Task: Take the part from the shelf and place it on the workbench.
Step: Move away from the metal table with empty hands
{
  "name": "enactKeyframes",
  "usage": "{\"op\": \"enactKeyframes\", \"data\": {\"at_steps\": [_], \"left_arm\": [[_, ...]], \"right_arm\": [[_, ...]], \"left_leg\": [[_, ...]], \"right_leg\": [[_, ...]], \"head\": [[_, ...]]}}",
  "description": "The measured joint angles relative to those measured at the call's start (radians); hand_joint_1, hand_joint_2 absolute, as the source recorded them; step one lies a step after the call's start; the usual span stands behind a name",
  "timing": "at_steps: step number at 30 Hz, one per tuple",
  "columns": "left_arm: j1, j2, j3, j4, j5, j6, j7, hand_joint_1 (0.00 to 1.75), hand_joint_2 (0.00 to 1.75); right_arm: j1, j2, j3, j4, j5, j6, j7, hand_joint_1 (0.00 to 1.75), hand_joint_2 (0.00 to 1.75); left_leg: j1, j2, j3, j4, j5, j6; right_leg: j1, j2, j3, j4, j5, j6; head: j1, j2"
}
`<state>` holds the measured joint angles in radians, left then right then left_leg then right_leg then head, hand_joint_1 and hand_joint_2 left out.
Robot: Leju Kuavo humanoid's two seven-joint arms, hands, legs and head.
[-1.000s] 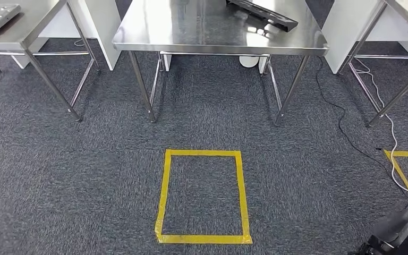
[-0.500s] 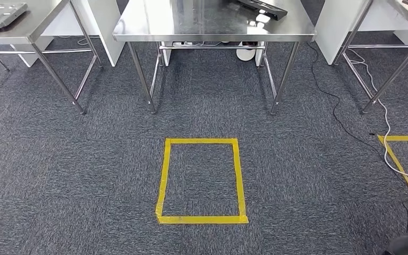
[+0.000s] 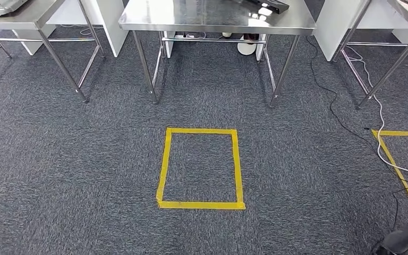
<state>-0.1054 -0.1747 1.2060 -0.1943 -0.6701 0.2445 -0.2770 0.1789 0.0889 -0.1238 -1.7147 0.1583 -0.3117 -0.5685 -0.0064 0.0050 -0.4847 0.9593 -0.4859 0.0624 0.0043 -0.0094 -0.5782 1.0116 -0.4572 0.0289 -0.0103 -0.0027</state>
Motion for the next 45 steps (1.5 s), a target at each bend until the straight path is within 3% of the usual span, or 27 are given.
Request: {"op": "enactKeyframes", "data": {"at_steps": [3,5,6,8,9,11,13,15,17,19,20,21,23,24,26,27,29,31,33,35,36,37,39,40,42,44,45], "left_arm": [[0.002,-0.003,-0.004,0.000,0.000,0.001,0.004,0.00,0.00],[0.002,-0.004,-0.005,0.000,-0.001,0.001,0.004,0.00,0.00],[0.002,-0.005,-0.005,0.000,-0.001,0.001,0.004,0.00,0.00],[0.003,-0.006,-0.006,0.000,-0.001,0.001,0.004,0.00,0.00],[0.003,-0.005,-0.006,0.000,-0.001,0.001,0.004,0.00,0.00],[0.002,-0.004,-0.006,0.000,-0.001,0.002,0.004,0.00,0.00],[0.001,-0.004,-0.006,0.000,-0.002,0.005,0.004,0.00,0.00],[0.000,-0.004,-0.007,0.000,-0.005,0.008,0.005,0.00,0.00],[0.001,-0.004,-0.009,0.000,-0.010,0.010,0.005,0.00,0.00],[0.001,-0.003,-0.010,0.000,-0.016,0.014,0.008,0.00,0.00],[0.002,-0.003,-0.010,0.000,-0.018,0.016,0.010,0.00,0.00],[0.002,-0.002,-0.010,0.000,-0.019,0.017,0.011,0.00,0.00],[0.002,0.000,-0.010,0.000,-0.019,0.018,0.013,0.00,0.00],[0.002,0.002,-0.011,0.000,-0.020,0.018,0.014,0.00,0.00],[0.003,0.006,-0.011,0.001,-0.021,0.019,0.015,0.00,0.00],[0.003,0.008,-0.011,0.001,-0.021,0.019,0.016,0.00,0.00],[0.002,0.008,-0.012,0.001,-0.022,0.019,0.016,0.00,0.00],[0.001,0.007,-0.012,0.001,-0.027,0.021,0.020,0.00,0.00],[0.003,0.006,-0.012,0.001,-0.035,0.023,0.028,0.00,0.00],[0.004,0.005,-0.013,0.001,-0.045,0.030,0.040,0.00,0.00],[0.004,0.004,-0.014,0.001,-0.051,0.034,0.048,0.00,0.00],[0.005,0.003,-0.016,0.001,-0.059,0.038,0.057,0.00,0.00],[0.006,0.001,-0.025,0.002,-0.079,0.047,0.078,0.00,0.00],[0.007,0.001,-0.032,0.002,-0.092,0.051,0.090,0.00,0.00],[0.008,0.000,-0.048,0.002,-0.117,0.056,0.111,0.00,0.00],[0.005,-0.003,-0.064,0.002,-0.138,0.058,0.128,0.00,0.00],[0.004,-0.006,-0.073,0.002,-0.148,0.060,0.137,0.00,0.00]], "right_arm": [[-0.004,-0.002,0.000,0.006,-0.001,0.000,0.000,0.00,0.00],[-0.005,-0.004,0.000,0.013,-0.009,-0.001,0.005,0.00,0.00],[-0.007,-0.006,-0.001,0.017,-0.020,0.000,0.011,0.00,0.00],[-0.015,-0.009,-0.006,0.027,-0.060,0.009,0.023,0.00,0.00],[-0.022,-0.011,-0.009,0.034,-0.083,0.016,0.029,0.00,0.00],[-0.036,-0.012,-0.019,0.053,-0.119,0.028,0.036,0.00,0.00],[-0.048,-0.013,-0.038,0.083,-0.145,0.034,0.040,0.00,0.00],[-0.065,-0.014,-0.063,0.124,-0.166,0.036,0.044,0.00,0.00],[-0.095,-0.020,-0.094,0.187,-0.192,0.035,0.053,0.00,0.00],[-0.139,-0.038,-0.139,0.298,-0.221,0.032,0.065,0.00,0.00],[-0.166,-0.053,-0.167,0.377,-0.230,0.027,0.068,0.00,0.00],[-0.196,-0.070,-0.194,0.464,-0.232,0.019,0.070,0.00,0.00],[-0.257,-0.108,-0.243,0.658,-0.210,-0.016,0.074,0.00,0.00],[-0.286,-0.123,-0.259,0.753,-0.195,-0.038,0.076,0.00,0.00],[-0.331,-0.148,-0.282,0.913,-0.170,-0.071,0.076,0.00,0.00],[-0.346,-0.156,-0.290,0.974,-0.165,-0.078,0.074,0.00,0.00],[-0.365,-0.171,-0.303,1.064,-0.155,-0.088,0.080,0.00,0.00],[-0.381,-0.187,-0.309,1.143,-0.116,-0.124,0.152,0.00,0.00],[-0.392,-0.200,-0.306,1.223,-0.063,-0.162,0.292,0.00,0.00],[-0.375,-0.199,-0.300,1.295,-0.027,-0.172,0.434,0.00,0.00],[-0.357,-0.193,-0.296,1.325,-0.012,-0.171,0.495,0.00,0.00],[-0.335,-0.185,-0.291,1.353,0.001,-0.169,0.556,0.00,0.00],[-0.295,-0.158,-0.280,1.399,0.013,-0.158,0.656,0.00,0.00],[-0.281,-0.139,-0.277,1.416,0.009,-0.149,0.694,0.00,0.00],[-0.261,-0.095,-0.276,1.442,-0.009,-0.131,0.746,0.00,0.00],[-0.245,-0.055,-0.277,1.466,-0.010,-0.113,0.788,0.00,0.00],[-0.238,-0.037,-0.275,1.477,0.001,-0.105,0.808,0.00,0.00]], "left_leg": [[0.002,0.002,-0.025,-0.005,0.023,0.004],[0.002,0.006,-0.042,-0.004,0.037,0.001],[0.003,0.010,-0.050,-0.003,0.042,-0.001],[0.006,0.021,-0.061,0.004,0.049,-0.008],[0.005,0.027,-0.065,0.010,0.049,-0.014],[0.003,0.039,-0.070,0.020,0.048,-0.025],[0.002,0.051,-0.070,0.023,0.050,-0.037],[0.007,0.046,-0.078,0.041,0.034,-0.048],[0.012,0.020,-0.115,0.129,-0.029,-0.057],[0.014,0.004,-0.169,0.262,-0.097,-0.062],[0.014,0.002,-0.185,0.304,-0.107,-0.061],[0.014,0.000,-0.185,0.309,-0.098,-0.058],[0.013,-0.018,-0.133,0.211,-0.036,-0.046],[0.014,-0.046,-0.098,0.143,-0.008,-0.036],[0.013,-0.092,-0.054,0.050,0.020,-0.020],[0.012,-0.101,-0.050,0.038,0.018,-0.016],[0.010,-0.079,-0.049,0.024,0.026,-0.013],[0.014,-0.052,-0.042,0.002,0.039,-0.008],[0.015,-0.022,-0.041,-0.010,0.046,-0.004],[0.015,0.005,-0.046,-0.009,0.047,-0.003],[0.015,0.016,-0.048,-0.008,0.047,-0.004],[0.015,0.026,-0.049,-0.007,0.046,-0.005],[0.015,0.046,-0.049,0.000,0.041,-0.014],[0.013,0.057,-0.050,0.006,0.035,-0.023],[0.009,0.079,-0.049,0.015,0.026,-0.039],[0.012,0.097,-0.045,0.017,0.022,-0.051],[0.016,0.091,-0.044,0.023,0.015,-0.057]], "right_leg": [[-0.007,0.004,-0.073,0.170,-0.093,-0.003],[-0.015,0.005,-0.094,0.251,-0.126,0.007],[-0.020,0.004,-0.075,0.235,-0.120,0.018],[-0.029,-0.009,0.017,0.096,-0.079,0.043],[-0.030,-0.021,0.057,0.027,-0.063,0.048],[-0.027,-0.033,0.088,-0.041,-0.048,0.036],[-0.024,-0.020,0.079,-0.039,-0.042,0.013],[-0.029,-0.005,0.077,-0.039,-0.032,-0.006],[-0.032,0.009,0.073,-0.039,-0.021,-0.021],[-0.028,0.024,0.063,-0.038,-0.013,-0.028],[-0.025,0.033,0.059,-0.037,-0.011,-0.028],[-0.023,0.043,0.057,-0.035,-0.009,-0.027],[-0.021,0.063,0.055,-0.033,-0.007,-0.024],[-0.020,0.072,0.054,-0.032,-0.006,-0.022],[-0.021,0.091,0.046,-0.031,-0.001,-0.013],[-0.024,0.101,0.040,-0.031,0.003,-0.007],[-0.029,0.117,0.030,-0.032,0.010,0.006],[-0.024,0.091,0.003,0.003,-0.006,0.009],[-0.021,0.044,-0.057,0.114,-0.058,0.004],[-0.025,0.026,-0.112,0.233,-0.101,0.007],[-0.028,0.022,-0.117,0.249,-0.104,0.014],[-0.032,0.017,-0.101,0.226,-0.092,0.024],[-0.040,-0.019,-0.019,0.084,-0.046,0.042],[-0.039,-0.039,0.018,0.019,-0.027,0.044],[-0.033,-0.054,0.046,-0.036,-0.012,0.032],[-0.031,-0.031,0.040,-0.031,-0.007,0.016],[-0.032,-0.021,0.039,-0.031,-0.005,0.009]], "head": [[0.004,0.000],[0.004,0.000],[0.004,0.000],[0.004,0.000],[0.004,0.000],[0.004,0.000],[0.003,0.000],[0.002,0.000],[0.002,0.000],[0.002,0.000],[0.002,0.000],[0.002,0.000],[0.002,0.000],[0.003,0.000],[0.004,0.000],[0.004,0.000],[0.002,0.000],[0.006,0.000],[0.013,0.000],[0.016,0.000],[0.016,0.000],[0.016,0.000],[0.016,0.000],[0.015,0.000],[0.012,0.000],[0.009,0.000],[0.008,0.000]]}}
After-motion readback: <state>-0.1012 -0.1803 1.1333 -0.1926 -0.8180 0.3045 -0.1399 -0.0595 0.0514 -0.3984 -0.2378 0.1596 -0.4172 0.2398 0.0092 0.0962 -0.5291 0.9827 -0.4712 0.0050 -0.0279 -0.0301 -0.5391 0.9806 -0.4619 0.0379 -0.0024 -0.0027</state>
